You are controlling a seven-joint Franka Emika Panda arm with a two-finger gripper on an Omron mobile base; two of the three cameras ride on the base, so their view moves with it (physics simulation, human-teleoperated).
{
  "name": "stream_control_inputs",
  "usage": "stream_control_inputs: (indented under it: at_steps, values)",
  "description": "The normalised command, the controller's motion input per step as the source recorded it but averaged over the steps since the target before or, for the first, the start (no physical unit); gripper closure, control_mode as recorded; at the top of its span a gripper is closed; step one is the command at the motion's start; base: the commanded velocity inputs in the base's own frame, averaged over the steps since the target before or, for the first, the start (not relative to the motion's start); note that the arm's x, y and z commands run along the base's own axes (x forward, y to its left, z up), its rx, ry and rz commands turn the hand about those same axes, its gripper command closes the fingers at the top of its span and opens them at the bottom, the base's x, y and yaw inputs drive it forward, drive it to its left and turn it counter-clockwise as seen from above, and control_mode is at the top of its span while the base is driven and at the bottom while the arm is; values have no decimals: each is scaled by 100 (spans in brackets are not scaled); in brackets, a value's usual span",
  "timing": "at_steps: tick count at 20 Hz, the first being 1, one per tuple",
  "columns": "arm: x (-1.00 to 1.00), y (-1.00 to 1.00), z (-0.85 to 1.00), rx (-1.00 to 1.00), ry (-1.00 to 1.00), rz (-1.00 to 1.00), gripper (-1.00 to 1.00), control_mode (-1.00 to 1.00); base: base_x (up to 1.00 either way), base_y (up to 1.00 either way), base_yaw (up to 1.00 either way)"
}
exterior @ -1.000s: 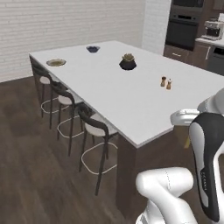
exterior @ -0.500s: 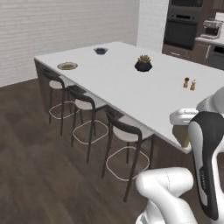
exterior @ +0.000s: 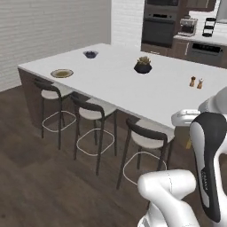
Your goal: Start the toaster. Once the lever pops up, take the bread to the plate on the dining counter.
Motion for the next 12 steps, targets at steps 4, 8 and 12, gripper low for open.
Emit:
stream_control_inputs:
  at_steps: [4, 8, 12]
  values:
    - [0, 0, 0, 0, 0, 0, 100, 100, 32, 100, -41]
    - [0, 0, 0, 0, 0, 0, 100, 100, 47, 100, -37]
    - [0, 0, 0, 0, 0, 0, 100, 100, 49, 100, -35]
